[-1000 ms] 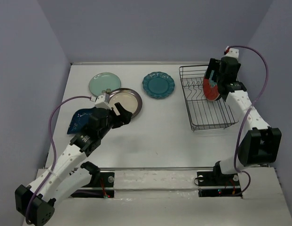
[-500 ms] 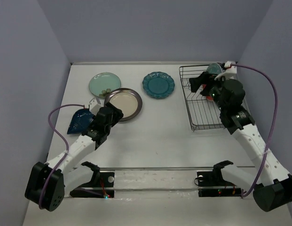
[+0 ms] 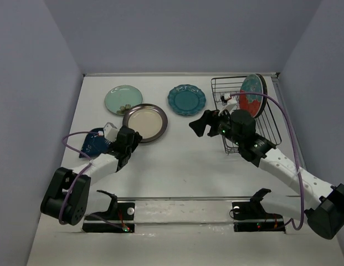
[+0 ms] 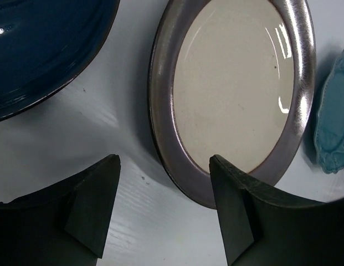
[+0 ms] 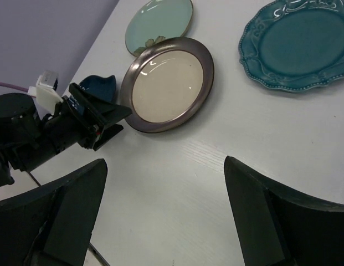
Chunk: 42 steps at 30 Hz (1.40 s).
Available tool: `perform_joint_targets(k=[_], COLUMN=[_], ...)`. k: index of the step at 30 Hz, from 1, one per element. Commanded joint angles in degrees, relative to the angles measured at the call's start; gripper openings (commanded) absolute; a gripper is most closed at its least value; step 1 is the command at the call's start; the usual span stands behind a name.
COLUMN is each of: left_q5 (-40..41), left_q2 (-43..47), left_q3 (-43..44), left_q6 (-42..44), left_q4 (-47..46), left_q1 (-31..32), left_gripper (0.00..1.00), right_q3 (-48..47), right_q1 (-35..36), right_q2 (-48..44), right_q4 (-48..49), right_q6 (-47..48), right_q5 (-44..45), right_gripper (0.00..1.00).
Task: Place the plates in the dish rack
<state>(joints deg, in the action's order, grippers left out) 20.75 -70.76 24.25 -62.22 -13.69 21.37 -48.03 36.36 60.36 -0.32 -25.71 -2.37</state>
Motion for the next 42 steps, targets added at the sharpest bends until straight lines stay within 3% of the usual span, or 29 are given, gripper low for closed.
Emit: perform_joint_targets(k=[1, 6, 12, 18, 19, 21, 26, 30, 32, 37, 42], left_q5=[-0.44, -0.63, -0.1, 1.31, 1.31, 1.04, -0.1, -1.85, -2.73, -3.52, -8.79], left_q2=[-5.43, -8.07, -11.15, -12.47, -12.38, -12.12, -9.14, -1.68, 9.44, 23.09, 29.18], left_q3=[-0.08, -0.25, 0.45, 0.8, 0.1, -0.78, -3.68, -7.63, -11.05, -14.5, -12.3], left_q6=[-2.12, -2.12, -4.05, -5.46, -5.02, -4.5, -1.51, 1.56, 4.37, 7.63, 8.6], left_q4=[-6.69, -12.48, -16.45, -18.99, -19.96, -21.37, -22.87, -24.97, -27.17, -25.87, -21.73], left_q1=[-1.15, -1.85, -1.94, -1.85, -1.85, -1.85, -1.94, -1.85, -1.77, -1.77, -1.85], left_gripper=[0.75, 0.72, 0.6, 0.35, 0.22, 0.07, 0.05, 0.06, 0.06, 0.06, 0.06], right_q3=[-0.93, -0.57, 0.13, 0.83, 1.01, 1.53, 1.54, 1.71, 1.27, 0.23, -2.59], right_q1=[1.17, 1.7, 2.22, 2.75, 2.75, 2.75, 2.75, 2.75, 2.75, 2.75, 3.37], right_q2=[1.6, 2.4, 3.1, 2.84, 2.49, 1.96, 2.48, 3.89, 5.55, 8.18, 14.16], right_q4=[5.67, 6.12, 7.08, 7.79, 7.7, 7.52, 6.82, 6.65, 5.77, 7.17, 7.44], right_q6=[-1.09, -1.62, -2.67, -3.9, -3.9, -4.08, -4.34, -5.75, -6.62, -8.47, -8.83], right_q5=[-1.14, -1.49, -1.32, -1.85, -1.76, -1.67, -2.28, -2.99, -3.07, -4.13, -6.33], right_gripper=[0.92, 0.92, 0.92, 0.91, 0.91, 0.9, 0.89, 0.88, 0.88, 0.88, 0.92])
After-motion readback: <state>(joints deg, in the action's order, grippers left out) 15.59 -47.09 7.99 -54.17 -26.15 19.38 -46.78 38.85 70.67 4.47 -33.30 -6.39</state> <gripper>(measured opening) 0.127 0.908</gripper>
